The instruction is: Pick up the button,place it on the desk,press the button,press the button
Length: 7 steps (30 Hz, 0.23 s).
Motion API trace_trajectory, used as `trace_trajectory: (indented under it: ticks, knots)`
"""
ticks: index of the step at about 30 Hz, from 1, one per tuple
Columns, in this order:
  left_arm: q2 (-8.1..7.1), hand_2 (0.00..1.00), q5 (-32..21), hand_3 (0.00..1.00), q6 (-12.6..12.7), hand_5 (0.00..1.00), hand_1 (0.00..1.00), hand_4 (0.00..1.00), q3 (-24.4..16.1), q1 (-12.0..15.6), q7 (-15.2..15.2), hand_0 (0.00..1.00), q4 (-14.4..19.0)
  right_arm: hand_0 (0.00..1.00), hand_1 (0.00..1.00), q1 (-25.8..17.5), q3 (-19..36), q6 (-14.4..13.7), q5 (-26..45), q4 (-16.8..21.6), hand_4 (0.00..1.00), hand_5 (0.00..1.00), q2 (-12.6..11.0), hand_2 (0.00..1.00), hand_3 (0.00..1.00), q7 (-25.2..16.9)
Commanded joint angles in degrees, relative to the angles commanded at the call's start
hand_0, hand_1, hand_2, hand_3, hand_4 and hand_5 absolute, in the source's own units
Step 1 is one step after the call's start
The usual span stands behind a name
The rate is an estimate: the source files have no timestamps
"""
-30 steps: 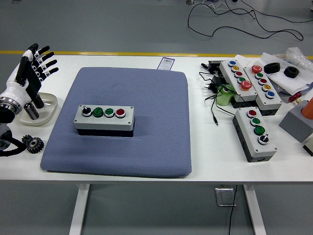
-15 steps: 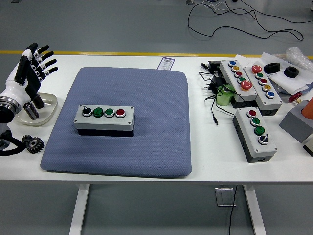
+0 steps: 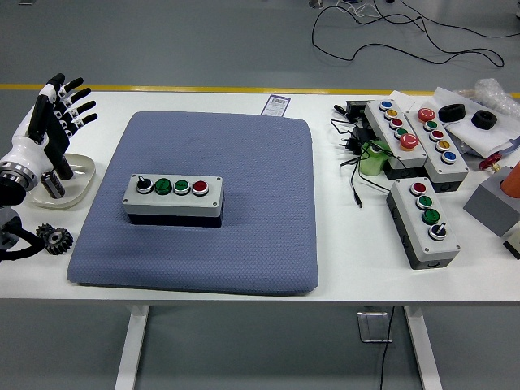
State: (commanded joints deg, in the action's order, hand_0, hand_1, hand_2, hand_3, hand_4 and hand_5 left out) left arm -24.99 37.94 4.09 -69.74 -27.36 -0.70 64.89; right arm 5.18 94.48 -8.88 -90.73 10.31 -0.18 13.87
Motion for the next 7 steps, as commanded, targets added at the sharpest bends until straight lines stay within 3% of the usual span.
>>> trace_trajectory:
  ticks: [7]
  knots:
    - [0.1, 0.921, -0.1, 0.911, 0.1, 0.998, 0.885, 0.608, 0.2, 0.2, 0.0, 0.838, -0.1, 0.665, 0.672, -0.2, 0.0, 0.0, 0.0, 0.0, 0.429, 0.273, 0.0, 0.692, 0.593, 0.0]
